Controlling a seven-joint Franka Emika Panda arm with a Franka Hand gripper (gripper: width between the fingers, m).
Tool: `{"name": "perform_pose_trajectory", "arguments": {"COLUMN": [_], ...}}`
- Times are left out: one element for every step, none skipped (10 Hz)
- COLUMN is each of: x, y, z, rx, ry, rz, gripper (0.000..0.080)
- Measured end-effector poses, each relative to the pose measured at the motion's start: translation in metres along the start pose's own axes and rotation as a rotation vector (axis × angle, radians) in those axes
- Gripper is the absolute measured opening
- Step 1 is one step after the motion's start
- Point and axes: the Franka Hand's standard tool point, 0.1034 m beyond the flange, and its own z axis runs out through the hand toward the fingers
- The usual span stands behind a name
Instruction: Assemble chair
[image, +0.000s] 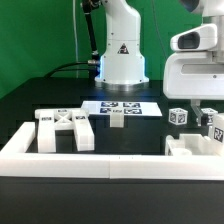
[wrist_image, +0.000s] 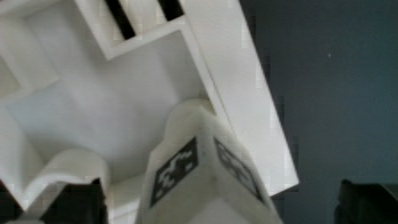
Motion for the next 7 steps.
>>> {"name": "perform_pose_trajectory", "arguments": {"x": [0.0009,0.0018,0.0019,0.0029,0.0031,0.0038,0.0037], "y": [0.0015,0.0030,0.0017,0.0017,0.0019,0.0032,0.0033], "z": [-0.0001,-0.0004,-0.0009,-0.0016,-0.0017,-0.0018,-0.0016], "rx": [0.000,-0.007,-0.009,-0.018,-0.023,-0.028,-0.027], "ry": [0.000,0.003,0.004,0.008,0.008,0.008,0.008], "rz": [-0.078,-0.187,-0.220,-0.299,-0.351,-0.434,-0.415], "gripper": [0.0649,0.0649,0.0649,0.0649,0.0649,0.0649,0.0649]}}
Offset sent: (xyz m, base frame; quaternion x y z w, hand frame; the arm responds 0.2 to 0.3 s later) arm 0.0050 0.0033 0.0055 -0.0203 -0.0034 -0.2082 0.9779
